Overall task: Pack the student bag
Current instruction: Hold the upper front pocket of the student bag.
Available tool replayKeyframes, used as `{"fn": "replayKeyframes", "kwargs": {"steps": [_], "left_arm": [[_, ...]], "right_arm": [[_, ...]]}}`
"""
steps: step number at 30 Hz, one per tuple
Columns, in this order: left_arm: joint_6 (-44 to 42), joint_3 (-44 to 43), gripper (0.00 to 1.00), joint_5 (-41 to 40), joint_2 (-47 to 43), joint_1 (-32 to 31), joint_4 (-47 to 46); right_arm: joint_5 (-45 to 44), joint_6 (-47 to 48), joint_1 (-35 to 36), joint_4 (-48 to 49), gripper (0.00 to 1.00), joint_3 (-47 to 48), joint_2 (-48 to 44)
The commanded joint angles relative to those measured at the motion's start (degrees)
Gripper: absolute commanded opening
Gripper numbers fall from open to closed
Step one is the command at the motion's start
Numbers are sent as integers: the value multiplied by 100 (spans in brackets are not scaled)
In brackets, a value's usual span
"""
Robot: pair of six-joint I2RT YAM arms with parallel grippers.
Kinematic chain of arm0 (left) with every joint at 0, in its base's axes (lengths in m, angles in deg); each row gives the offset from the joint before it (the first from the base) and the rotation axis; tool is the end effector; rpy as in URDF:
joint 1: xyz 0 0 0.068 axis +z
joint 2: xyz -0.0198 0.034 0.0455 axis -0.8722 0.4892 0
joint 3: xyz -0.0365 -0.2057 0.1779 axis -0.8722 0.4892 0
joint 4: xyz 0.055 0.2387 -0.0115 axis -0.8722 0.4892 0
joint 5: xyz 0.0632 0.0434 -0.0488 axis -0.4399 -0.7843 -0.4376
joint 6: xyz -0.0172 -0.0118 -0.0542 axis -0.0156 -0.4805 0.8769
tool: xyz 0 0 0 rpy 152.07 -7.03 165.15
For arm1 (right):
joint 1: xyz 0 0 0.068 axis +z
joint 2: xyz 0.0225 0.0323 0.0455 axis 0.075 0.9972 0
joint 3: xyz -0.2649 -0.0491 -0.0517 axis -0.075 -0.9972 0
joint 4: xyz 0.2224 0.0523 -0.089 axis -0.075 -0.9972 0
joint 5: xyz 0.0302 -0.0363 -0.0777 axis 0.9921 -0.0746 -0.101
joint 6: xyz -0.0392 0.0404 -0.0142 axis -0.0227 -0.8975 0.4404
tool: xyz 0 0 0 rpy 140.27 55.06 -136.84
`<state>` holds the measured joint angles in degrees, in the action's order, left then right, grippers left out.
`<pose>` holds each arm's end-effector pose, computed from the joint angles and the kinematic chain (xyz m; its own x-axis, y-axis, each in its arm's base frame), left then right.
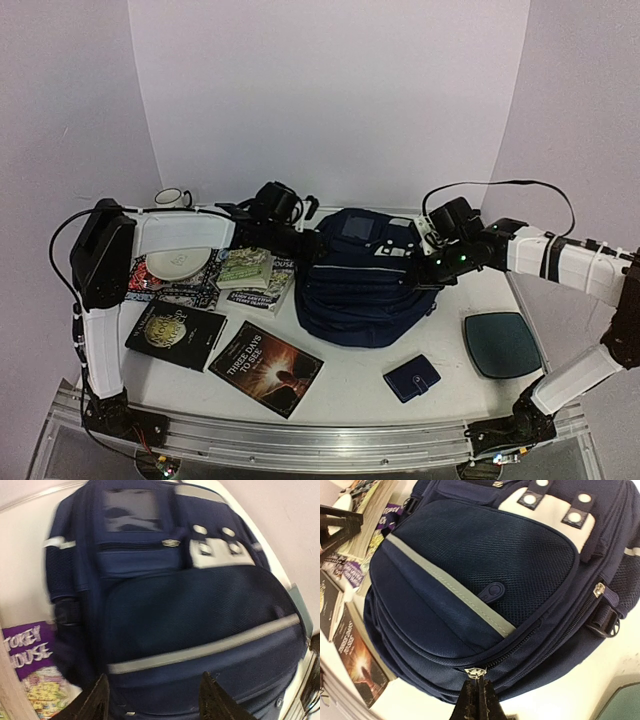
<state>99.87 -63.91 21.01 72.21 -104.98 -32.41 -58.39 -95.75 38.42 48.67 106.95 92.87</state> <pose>0.3169 -0.3171 0.2364 -0.6912 0.2102 -0.6915 0.5706 0.7459 -0.3436 0.2554 0.1778 0.2800 -0.6615 0.0286 -0.7494 -0.3930 0.8379 0.3788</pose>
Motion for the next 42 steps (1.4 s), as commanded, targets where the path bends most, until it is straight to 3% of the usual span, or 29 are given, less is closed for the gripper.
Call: {"fn": "replayKeyframes", "kwargs": {"steps": [1, 15, 27, 30, 38, 42], "left_arm": [[-1632, -109, 65, -829, -446, -864, -149], [-4324, 224, 72, -334, -313, -1354, -1046], [-5151, 58, 67, 84, 29, -1596, -1230], [-5199, 19, 55, 115, 148, -1611, -1305], [-5038, -157, 4, -9, 271, -1628, -1384], [-5075, -89, 0, -40, 266, -1646, -1381]], "right_arm": [[376, 71, 68, 2, 0, 386, -37], [382, 125, 276, -120, 0, 467, -32], [278, 140, 388, -188, 0, 573, 75], [275, 138, 388, -199, 0, 592, 88], [32, 251, 385, -358, 0, 526, 149], [-9, 276, 387, -393, 0, 472, 112]]}}
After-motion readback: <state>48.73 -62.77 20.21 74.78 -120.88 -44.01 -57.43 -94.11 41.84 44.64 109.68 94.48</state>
